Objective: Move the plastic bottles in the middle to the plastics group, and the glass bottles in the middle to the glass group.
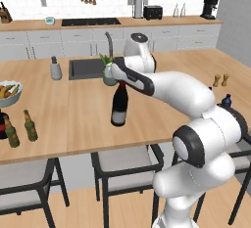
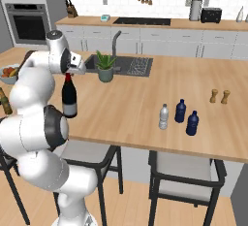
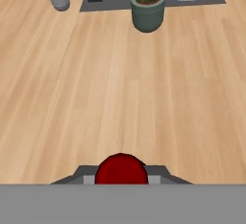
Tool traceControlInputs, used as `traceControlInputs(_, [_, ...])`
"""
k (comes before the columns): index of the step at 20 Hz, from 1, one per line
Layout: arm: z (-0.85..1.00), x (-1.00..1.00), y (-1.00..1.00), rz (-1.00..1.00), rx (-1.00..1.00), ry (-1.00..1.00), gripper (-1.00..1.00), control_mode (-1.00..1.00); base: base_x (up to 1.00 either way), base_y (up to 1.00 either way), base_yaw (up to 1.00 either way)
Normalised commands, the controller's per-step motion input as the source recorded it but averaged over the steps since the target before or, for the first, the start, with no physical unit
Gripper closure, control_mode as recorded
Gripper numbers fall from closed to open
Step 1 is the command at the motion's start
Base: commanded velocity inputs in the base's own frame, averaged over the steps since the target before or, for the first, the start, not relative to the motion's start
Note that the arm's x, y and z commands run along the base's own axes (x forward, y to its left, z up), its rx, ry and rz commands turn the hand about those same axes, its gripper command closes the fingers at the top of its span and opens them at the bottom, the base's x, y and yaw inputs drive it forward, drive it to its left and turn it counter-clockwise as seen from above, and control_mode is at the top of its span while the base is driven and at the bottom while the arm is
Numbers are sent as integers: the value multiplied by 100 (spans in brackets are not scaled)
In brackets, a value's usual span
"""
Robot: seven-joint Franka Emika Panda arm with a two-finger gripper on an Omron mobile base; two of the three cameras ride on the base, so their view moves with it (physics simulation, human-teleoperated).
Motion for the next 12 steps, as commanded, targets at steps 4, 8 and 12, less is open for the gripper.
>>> traceControlInputs(4, [19, -9, 73, 0, 0, -3, 100, -100, 0, 0, 0])
traceControlInputs(8, [18, -5, 79, 0, 0, -4, 100, -100, 0, 0, 0])
traceControlInputs(12, [5, 4, 77, 0, 0, 0, 100, -100, 0, 0, 0])
